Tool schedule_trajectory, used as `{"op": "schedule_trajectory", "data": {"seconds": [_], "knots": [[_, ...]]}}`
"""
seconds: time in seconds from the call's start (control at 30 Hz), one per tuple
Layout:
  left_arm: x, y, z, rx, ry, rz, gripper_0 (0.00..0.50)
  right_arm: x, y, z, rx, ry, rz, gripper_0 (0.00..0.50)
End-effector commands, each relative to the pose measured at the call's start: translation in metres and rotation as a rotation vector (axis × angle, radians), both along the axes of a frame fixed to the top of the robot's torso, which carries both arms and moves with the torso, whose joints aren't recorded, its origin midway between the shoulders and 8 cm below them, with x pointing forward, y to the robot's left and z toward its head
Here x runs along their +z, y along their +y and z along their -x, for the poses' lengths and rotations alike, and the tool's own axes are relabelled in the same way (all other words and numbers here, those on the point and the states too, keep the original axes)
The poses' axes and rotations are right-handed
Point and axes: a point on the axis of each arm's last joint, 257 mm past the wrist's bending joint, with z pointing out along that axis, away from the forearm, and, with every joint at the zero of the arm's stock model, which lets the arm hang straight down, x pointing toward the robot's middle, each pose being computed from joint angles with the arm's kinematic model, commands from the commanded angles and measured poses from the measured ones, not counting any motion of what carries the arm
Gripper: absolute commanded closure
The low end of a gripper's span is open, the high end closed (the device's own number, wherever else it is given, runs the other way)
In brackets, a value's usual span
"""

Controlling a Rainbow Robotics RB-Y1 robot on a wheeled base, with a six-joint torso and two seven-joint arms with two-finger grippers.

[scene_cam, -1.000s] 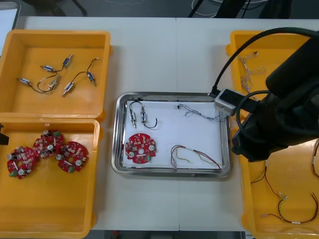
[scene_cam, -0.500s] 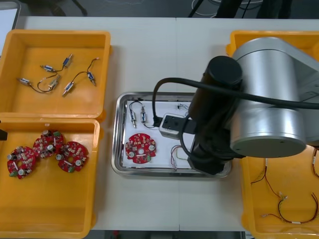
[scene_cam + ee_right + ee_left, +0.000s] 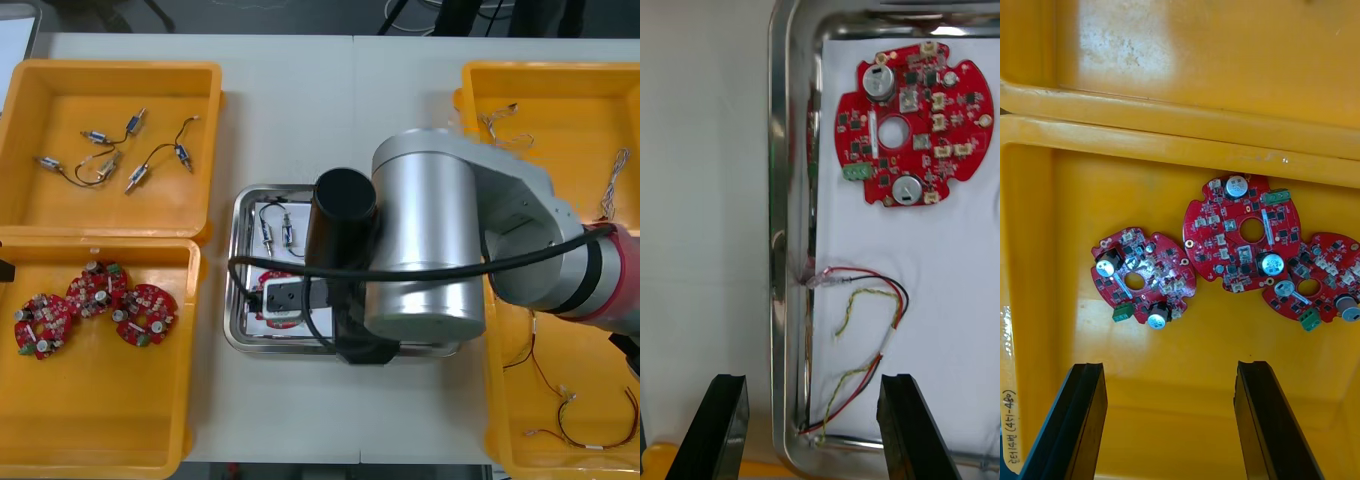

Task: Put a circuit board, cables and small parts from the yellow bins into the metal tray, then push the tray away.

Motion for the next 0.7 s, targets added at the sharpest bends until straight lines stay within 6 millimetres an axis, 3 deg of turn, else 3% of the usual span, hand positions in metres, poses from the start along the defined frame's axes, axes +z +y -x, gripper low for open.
{"op": "schedule_trajectory", "data": {"seconds": [0.03,0.27,0.7], "knots": [[0.02,-0.004,-0.012,-0.032,-0.07,-0.015,0.0,-0.017,0.015,0.008,0.087,0.009,0.016,0.0],[0.02,-0.004,-0.012,-0.032,-0.07,-0.015,0.0,-0.042,0.014,0.016,0.055,0.045,-0.024,0.0],[0.02,-0.004,-0.012,-0.032,-0.07,-0.015,0.0,-0.065,0.009,0.015,0.062,-0.018,0.02,0.0]]}}
